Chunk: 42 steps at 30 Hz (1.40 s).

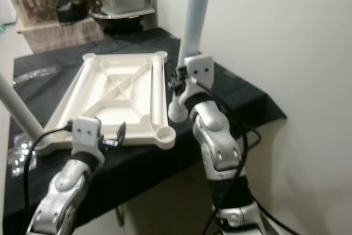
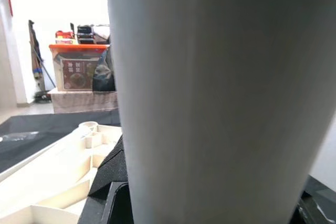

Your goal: Building children table

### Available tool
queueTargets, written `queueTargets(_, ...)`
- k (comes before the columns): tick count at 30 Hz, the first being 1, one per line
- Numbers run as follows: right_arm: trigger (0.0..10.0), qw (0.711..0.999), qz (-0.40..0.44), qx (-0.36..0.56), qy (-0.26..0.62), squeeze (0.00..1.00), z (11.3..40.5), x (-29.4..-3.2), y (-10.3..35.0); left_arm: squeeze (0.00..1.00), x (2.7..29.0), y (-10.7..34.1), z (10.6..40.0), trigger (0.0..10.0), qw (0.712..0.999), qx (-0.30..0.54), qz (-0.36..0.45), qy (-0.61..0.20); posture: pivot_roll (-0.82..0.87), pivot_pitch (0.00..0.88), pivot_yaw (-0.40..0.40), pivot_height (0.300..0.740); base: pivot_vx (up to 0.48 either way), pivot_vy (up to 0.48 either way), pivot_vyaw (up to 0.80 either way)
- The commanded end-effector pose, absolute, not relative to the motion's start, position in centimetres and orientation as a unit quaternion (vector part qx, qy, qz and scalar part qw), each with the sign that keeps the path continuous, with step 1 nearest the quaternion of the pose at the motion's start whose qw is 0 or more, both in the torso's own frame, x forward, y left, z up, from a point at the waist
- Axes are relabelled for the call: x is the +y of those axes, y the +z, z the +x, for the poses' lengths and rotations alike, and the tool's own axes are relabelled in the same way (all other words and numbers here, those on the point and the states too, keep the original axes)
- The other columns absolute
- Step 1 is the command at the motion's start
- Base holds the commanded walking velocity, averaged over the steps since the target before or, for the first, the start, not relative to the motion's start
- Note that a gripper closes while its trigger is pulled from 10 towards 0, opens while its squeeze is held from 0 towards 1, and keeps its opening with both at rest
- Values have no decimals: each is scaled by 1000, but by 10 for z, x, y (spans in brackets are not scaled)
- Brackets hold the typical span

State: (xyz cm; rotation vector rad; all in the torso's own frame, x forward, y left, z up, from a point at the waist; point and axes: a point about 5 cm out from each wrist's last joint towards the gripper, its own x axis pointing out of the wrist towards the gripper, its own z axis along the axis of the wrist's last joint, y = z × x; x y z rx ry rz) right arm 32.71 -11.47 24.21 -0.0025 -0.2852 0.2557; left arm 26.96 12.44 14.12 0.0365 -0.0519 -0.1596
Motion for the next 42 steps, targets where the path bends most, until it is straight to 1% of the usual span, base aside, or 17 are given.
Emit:
queueTargets(1, 10000, 981, 3, -143, 132, 0, 327, -113, 242, 0, 126, 139, 269, 10000, 997, -18, 24, -76, -34, 0, -30, 740, 0, 0, 0)
queueTargets(6, 10000, 978, -15, -146, 150, 0, 326, -111, 242, 0, 130, 135, 269, 10000, 998, -5, 18, -58, -30, 0, -34, 740, 0, 0, 640)
queueTargets(12, 10000, 977, 0, -145, 155, 0, 325, -109, 242, 0, 131, 135, 268, 10000, 998, -6, 17, -59, -26, 0, -36, 740, 0, 0, 800)
queueTargets(15, 10000, 979, 15, -137, 148, 0, 327, -111, 241, 0, 128, 137, 267, 10000, 997, -11, 21, -77, -23, 0, -38, 740, 0, 0, 0)
queueTargets(17, 10000, 980, 17, -133, 146, 0, 329, -112, 241, 0, 124, 138, 265, 10000, 995, -13, 19, -94, -21, 0, -39, 740, 0, 450, 0)
queueTargets(18, 10000, 980, 17, -133, 146, 0, 329, -112, 241, 0, 124, 138, 265, 10000, 995, -13, 19, -94, -21, 0, -39, 740, 0, 450, 0)
queueTargets(27, 10000, 979, -1, -137, 148, 0, 333, -115, 243, 0, 127, 137, 264, 10000, 995, -13, 32, -91, -21, 0, -39, 740, 0, 0, 0)
queueTargets(33, 10000, 985, -2, -122, 126, 0, 336, -123, 240, 0, 127, 135, 264, 10000, 995, -8, 41, -94, -23, 0, -39, 740, 0, 0, 0)
queueTargets(35, 10000, 987, -7, -115, 108, 0, 339, -131, 238, 0, 126, 134, 264, 10000, 994, -5, 46, -99, -24, 0, -39, 740, 0, 0, 0)
queueTargets(39, 10000, 988, -16, -114, 105, 0, 340, -136, 238, 0, 125, 132, 263, 10000, 993, -1, 48, -103, -26, 0, -39, 740, 0, 0, 0)
queueTargets(42, 10000, 985, -34, -117, 118, 0, 343, -141, 242, 0, 125, 129, 262, 10000, 992, 5, 53, -112, -26, 0, -44, 740, 0, 0, 0)
